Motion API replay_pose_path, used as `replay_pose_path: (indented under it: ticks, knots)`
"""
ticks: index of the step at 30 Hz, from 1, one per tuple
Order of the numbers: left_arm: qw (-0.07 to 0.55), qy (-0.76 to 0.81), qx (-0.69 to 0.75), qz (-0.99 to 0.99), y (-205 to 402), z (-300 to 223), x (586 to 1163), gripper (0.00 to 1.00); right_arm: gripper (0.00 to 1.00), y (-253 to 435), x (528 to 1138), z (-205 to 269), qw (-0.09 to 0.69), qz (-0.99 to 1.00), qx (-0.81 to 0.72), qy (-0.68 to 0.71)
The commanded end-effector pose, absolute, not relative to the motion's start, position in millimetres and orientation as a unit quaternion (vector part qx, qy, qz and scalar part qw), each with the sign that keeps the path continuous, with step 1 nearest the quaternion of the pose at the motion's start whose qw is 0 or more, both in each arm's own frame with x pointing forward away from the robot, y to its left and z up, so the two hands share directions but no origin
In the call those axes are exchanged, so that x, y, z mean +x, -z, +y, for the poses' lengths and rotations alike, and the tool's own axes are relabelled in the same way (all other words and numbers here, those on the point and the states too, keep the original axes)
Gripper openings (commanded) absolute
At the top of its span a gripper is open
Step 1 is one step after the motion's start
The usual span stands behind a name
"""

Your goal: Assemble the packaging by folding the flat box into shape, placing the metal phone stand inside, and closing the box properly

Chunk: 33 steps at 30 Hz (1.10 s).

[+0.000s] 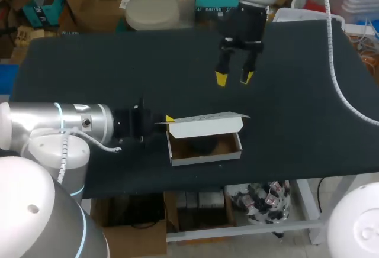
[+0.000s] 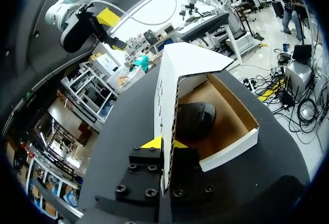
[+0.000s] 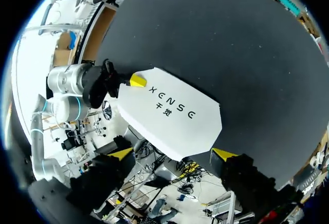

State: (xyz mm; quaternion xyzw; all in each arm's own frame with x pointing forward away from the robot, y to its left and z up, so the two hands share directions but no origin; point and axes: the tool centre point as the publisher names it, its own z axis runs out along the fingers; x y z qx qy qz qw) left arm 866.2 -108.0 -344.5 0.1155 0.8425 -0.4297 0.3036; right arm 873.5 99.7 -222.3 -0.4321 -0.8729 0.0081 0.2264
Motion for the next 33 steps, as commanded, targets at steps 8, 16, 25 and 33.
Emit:
replay_pose_path:
  ticks: [8, 16, 25, 33]
  knots:
    - [0.308, 0.431, 0.114, 0.841, 350.9, -108.6, 861.7, 0.0, 1.0, 219.4, 873.9, 106.6, 0.188, -0.858, -0.476, -0.041]
    - [0.308, 0.431, 0.114, 0.841, 350.9, -108.6, 861.7, 0.0, 1.0, 227.4, 869.1, 113.1, 0.228, -0.838, -0.493, -0.058]
    - [0.308, 0.431, 0.114, 0.841, 350.9, -108.6, 861.7, 0.0, 1.0, 241.4, 863.9, 102.8, 0.256, -0.805, -0.526, -0.102]
    - [0.308, 0.431, 0.114, 0.841, 350.9, -108.6, 861.7, 0.0, 0.8, 266.4, 858.8, 94.9, 0.283, -0.787, -0.535, -0.122]
